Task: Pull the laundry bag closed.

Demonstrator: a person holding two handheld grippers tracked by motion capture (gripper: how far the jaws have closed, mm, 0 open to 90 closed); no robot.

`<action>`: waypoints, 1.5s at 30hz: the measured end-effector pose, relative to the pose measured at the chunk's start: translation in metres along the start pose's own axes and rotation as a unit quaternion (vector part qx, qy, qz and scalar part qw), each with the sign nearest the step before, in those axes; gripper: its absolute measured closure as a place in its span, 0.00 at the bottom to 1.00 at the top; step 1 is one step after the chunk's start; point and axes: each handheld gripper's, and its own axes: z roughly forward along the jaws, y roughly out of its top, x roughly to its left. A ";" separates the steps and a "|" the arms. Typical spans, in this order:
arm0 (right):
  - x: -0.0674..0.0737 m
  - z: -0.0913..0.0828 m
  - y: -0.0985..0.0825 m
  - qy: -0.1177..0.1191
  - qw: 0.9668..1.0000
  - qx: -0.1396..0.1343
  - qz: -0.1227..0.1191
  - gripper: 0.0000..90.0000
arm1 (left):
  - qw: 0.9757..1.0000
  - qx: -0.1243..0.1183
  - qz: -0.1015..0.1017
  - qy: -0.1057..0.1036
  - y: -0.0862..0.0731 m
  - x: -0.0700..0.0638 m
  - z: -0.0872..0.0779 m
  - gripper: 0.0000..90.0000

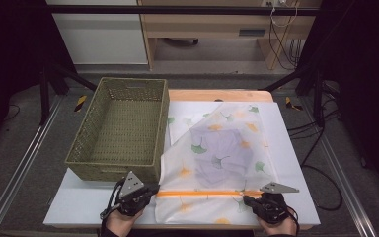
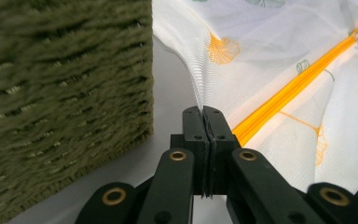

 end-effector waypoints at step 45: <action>-0.072 -0.050 -0.023 -0.088 0.991 -0.032 0.099 1.00 | 1.000 0.027 -0.001 0.002 -0.006 0.001 0.018 0.98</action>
